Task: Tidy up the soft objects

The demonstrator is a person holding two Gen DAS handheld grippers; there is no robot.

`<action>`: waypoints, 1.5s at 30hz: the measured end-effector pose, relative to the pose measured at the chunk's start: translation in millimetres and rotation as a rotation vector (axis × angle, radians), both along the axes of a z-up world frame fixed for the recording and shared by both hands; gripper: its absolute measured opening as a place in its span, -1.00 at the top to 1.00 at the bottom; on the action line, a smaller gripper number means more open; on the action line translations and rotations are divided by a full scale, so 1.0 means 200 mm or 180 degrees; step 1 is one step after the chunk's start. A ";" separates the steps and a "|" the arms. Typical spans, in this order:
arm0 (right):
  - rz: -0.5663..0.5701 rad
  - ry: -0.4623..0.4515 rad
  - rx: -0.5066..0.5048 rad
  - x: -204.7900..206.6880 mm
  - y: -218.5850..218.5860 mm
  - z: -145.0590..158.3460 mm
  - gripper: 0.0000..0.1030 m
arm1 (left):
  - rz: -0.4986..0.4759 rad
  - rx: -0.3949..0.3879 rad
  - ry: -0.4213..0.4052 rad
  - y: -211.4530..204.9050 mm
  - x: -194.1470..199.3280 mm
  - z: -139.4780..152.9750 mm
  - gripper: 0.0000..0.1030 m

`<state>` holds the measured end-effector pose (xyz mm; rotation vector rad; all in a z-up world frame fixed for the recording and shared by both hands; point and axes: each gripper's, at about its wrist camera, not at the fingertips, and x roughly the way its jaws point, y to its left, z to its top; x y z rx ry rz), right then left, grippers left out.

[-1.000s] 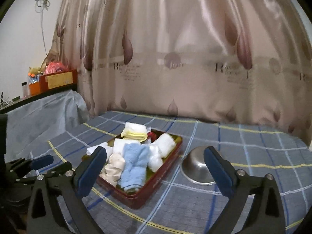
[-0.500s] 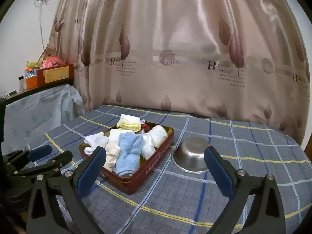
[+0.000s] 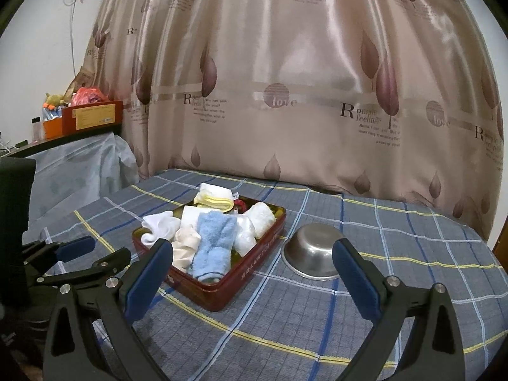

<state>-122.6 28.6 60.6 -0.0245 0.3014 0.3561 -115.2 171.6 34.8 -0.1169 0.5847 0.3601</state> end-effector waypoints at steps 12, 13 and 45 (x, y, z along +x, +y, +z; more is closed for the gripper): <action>0.0006 0.0058 0.0011 -0.01 0.00 -0.02 -0.95 | 0.0008 0.0136 0.0102 -0.03 0.01 0.00 -0.05; 0.0009 0.0057 0.0014 -0.01 0.00 -0.02 -0.96 | 0.0004 0.0169 0.0096 -0.04 0.01 0.01 -0.05; -0.0024 0.0090 0.0047 -0.01 -0.02 -0.03 -0.97 | -0.0047 0.0231 -0.0007 -0.02 -0.08 0.19 -0.05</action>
